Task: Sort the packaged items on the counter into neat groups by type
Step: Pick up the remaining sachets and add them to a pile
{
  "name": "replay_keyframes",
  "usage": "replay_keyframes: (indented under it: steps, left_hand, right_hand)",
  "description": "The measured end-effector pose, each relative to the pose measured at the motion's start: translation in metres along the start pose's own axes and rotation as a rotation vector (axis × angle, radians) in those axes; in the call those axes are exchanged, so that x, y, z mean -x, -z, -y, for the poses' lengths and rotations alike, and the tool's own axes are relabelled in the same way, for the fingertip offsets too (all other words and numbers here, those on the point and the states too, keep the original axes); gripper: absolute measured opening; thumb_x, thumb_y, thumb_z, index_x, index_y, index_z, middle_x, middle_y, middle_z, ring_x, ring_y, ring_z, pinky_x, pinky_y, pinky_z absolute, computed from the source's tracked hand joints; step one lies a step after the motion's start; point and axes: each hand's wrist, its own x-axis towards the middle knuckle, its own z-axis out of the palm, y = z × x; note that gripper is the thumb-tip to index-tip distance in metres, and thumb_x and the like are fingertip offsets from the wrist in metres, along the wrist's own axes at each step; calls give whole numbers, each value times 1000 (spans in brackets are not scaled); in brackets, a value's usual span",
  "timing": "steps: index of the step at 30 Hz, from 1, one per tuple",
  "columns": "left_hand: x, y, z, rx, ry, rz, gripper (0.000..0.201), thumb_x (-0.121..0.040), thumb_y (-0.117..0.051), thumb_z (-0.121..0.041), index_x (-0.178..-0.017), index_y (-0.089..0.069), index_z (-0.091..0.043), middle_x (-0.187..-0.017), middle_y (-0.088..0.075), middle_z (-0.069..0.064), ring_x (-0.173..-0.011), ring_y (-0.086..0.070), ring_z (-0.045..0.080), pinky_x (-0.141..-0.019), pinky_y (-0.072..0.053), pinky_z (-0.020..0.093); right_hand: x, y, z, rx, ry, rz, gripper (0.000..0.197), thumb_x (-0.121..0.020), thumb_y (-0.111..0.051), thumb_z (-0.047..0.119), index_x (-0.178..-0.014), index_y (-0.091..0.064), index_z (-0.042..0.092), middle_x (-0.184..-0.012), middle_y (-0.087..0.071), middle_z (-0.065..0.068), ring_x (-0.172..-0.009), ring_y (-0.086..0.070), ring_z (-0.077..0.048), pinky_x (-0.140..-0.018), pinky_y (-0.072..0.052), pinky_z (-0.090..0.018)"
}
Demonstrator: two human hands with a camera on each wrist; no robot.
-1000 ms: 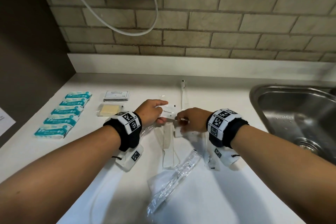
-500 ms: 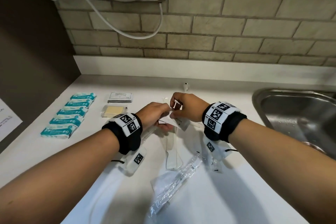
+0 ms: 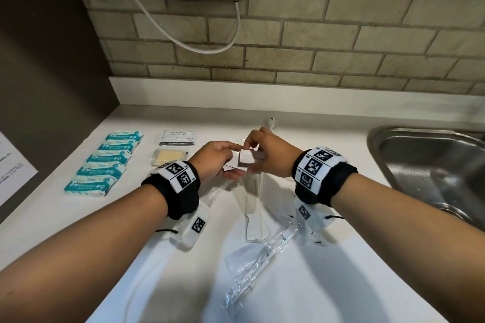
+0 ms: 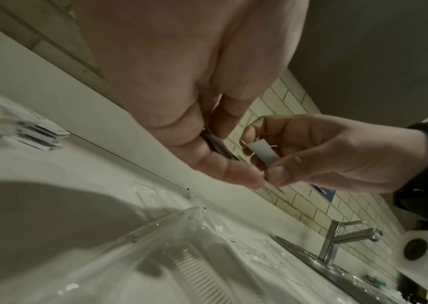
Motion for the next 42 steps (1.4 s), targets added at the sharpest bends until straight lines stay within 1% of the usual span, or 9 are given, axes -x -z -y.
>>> replay_keyframes:
  steps: [3, 6, 9, 12, 17, 21, 28, 33, 42]
  left_hand:
    - [4, 6, 2, 22, 1, 1, 35, -96, -30, 5, -108, -60, -6, -62, -69, 9, -58, -70, 32, -62, -60, 36]
    - [5, 11, 3, 46, -18, -23, 32, -95, -37, -1, -100, -67, -8, -95, -62, 19, -73, -70, 40, -71, -60, 47]
    - [10, 16, 1, 115, -38, -3, 20, -95, -50, -7, -86, -68, -8, -80, -53, 8, -68, -61, 17, -62, -57, 38]
    - [15, 24, 6, 5, -35, 85, 19, -93, -55, -1, -106, -66, -11, -61, -59, 4, -56, -64, 15, -58, -58, 27]
    - [20, 38, 18, -71, -27, 50, 34, -92, -51, 8, -119, -61, -10, -70, -69, 10, -59, -71, 17, -58, -58, 21]
    - [19, 44, 20, -84, -28, -4, 39, -89, -48, 10, -122, -59, -5, -89, -69, 21, -60, -71, 19, -56, -59, 24]
    - [22, 38, 19, -82, -49, 3, 36, -91, -46, 8, -120, -57, -9, -99, -69, 22, -63, -72, 17, -54, -58, 22]
    - [30, 28, 25, -80, -46, 20, 41, -92, -45, 7, -128, -55, -11, -107, -65, 24, -62, -71, 17, -58, -59, 24]
    - [33, 40, 27, -73, -4, -16, 50, -93, -39, 7, -136, -54, -15, -91, -69, 18, -67, -70, 24, -64, -60, 30]
  right_hand:
    - [-2, -2, 6, -30, 17, -28, 51, -72, -83, 15, -117, -59, 11, -105, -48, -2, -91, -50, -16, -79, -44, -25]
    - [-3, -5, 14, -62, 36, -66, 49, -69, -85, 14, -113, -64, 11, -107, -56, -4, -95, -53, -16, -85, -47, -26]
    - [-4, -9, 20, -100, 36, -87, 48, -67, -86, 13, -110, -65, 12, -99, -58, 0, -89, -54, -15, -82, -49, -28]
    - [-3, -14, 26, -189, -9, -66, 59, -65, -88, 13, -114, -57, 14, -94, -57, 2, -75, -54, -14, -75, -51, -32]
    - [20, -26, 28, -14, -24, -106, 52, -63, -88, 25, -100, -53, 16, -99, -59, 1, -89, -54, -19, -76, -47, -33]
    - [51, -38, 40, 145, -78, 238, 17, -77, -75, 27, -86, -62, 22, -93, -66, 4, -85, -59, -16, -73, -47, -25]
    - [81, -74, 56, 204, -79, 426, 26, -65, -79, 23, -72, -54, 21, -68, -55, 11, -64, -51, -10, -62, -45, -23]
    - [85, -88, 50, 355, -54, 403, 22, -73, -71, 29, -92, -63, 20, -94, -66, 2, -88, -62, -21, -79, -56, -37]
    - [74, -87, 51, 340, -38, 404, 27, -79, -70, 16, -103, -58, 14, -102, -61, -4, -89, -56, -22, -73, -48, -32]
